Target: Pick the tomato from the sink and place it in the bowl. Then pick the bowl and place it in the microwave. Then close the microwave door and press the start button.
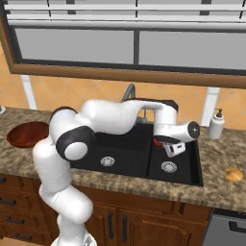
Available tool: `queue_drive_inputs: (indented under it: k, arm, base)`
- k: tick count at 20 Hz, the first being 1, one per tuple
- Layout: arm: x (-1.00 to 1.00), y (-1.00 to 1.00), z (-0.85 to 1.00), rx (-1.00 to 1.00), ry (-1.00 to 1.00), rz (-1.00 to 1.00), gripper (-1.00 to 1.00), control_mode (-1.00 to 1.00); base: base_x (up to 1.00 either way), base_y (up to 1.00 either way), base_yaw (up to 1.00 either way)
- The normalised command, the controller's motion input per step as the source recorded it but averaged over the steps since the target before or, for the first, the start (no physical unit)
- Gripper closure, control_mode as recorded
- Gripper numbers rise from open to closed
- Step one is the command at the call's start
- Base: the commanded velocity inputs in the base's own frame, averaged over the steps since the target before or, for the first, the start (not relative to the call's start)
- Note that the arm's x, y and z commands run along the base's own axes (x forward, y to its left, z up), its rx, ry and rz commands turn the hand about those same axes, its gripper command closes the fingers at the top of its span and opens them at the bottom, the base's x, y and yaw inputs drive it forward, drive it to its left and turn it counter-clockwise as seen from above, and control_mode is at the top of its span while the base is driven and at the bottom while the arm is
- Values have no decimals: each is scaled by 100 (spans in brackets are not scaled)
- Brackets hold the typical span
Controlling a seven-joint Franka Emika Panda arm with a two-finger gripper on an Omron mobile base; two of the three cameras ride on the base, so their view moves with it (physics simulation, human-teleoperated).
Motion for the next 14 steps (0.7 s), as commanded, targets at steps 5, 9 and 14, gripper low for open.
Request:
queue_drive_inputs:
  k: [5, 9, 14]
  arm:
    - [-34, 98, 64, 0, 17, 3, 100, -100]
    - [-15, 100, 49, -6, 22, 5, 100, -100]
    - [-20, 100, 40, -17, 18, 17, 100, -100]
  base:
    - [0, 0, 0]
    - [0, 0, 0]
    - [0, 0, 0]
